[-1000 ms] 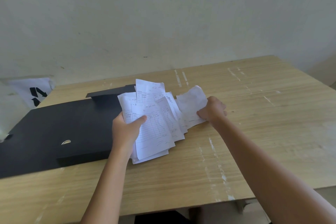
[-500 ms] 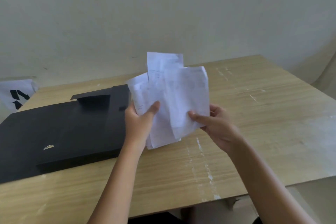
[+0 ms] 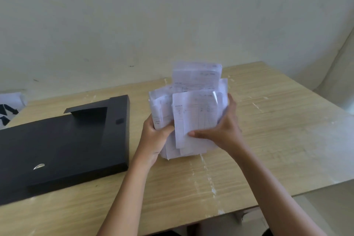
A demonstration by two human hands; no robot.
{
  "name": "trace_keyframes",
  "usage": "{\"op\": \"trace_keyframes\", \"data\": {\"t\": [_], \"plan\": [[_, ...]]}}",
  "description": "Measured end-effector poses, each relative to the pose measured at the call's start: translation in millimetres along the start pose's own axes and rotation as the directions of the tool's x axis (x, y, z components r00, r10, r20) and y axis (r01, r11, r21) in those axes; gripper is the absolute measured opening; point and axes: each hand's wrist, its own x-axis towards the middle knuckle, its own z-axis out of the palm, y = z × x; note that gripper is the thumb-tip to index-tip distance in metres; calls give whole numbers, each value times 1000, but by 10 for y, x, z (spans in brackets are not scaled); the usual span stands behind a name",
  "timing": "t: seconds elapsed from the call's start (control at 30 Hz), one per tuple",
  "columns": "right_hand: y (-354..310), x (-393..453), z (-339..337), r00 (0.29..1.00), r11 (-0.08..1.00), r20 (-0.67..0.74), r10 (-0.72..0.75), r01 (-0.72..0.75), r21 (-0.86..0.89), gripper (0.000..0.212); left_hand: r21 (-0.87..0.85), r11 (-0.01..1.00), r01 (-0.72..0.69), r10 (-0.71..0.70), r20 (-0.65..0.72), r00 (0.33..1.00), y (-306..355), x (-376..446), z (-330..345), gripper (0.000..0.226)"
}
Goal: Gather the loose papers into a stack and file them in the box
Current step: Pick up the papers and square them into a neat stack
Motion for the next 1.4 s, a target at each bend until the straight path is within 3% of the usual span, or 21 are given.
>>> {"op": "trace_keyframes", "data": {"t": [0.07, 0.13, 0.2, 0.27, 0.37, 0.5, 0.6, 0.73, 0.87, 1.07, 1.17, 1.3, 1.4], "plan": [[52, 57, -12, 994, 980, 89, -66, 48, 195, 121, 7, 1000, -17, 16, 29, 999, 23, 48, 9, 26], [74, 76, -17, 988, 937, 91, -122, 85, 338, 91, 27, 998, -58, 57, 43, 997, 27, 110, 6, 20], [81, 76, -2, 989, 916, 65, -135, 99, 389, 80, 56, 993, -101, 98, 42, 994, 31, 129, 27, 19], [109, 55, 43, 989, 920, 79, -125, 86, 383, 75, 128, 981, -142, 136, 54, 989, -23, 119, 64, 46], [193, 23, 127, 988, 935, 99, -123, 82, 346, 72, 199, 960, -198, 177, 118, 977, -128, 70, 111, 56], [220, 45, 141, 981, 911, 123, -153, 92, 402, 75, 51, 981, -187, 178, 146, 973, -139, 0, 63, 85], [158, 66, 100, 958, 902, 193, -212, 115, 417, 75, -24, 995, -95, 98, 228, 969, -81, 18, 8, 82], [76, 95, 55, 915, 893, 312, -256, 99, 440, 60, 38, 994, -102, 89, 269, 959, -22, 107, -59, 57], [86, 138, 64, 902, 879, 371, -221, 20, 476, 59, -7, 994, -107, 105, 267, 958, 12, 126, -79, 29], [114, 170, 74, 882, 880, 441, -166, -69, 470, 61, -144, 987, -67, 85, 120, 989, -95, 137, -93, 56], [101, 169, 47, 850, 896, 498, -175, -72, 438, 49, -117, 990, -76, 96, 177, 979, -100, 121, -127, 51], [70, 173, 47, 816, 908, 541, -203, -50, 416, 48, -7, 994, -112, 108, 309, 945, -85, 112, -127, 27], [55, 185, 41, 788, 908, 576, -218, -53, 416, 46, -21, 993, -116, 116, 355, 928, -72, 104, -132, 39]]}}
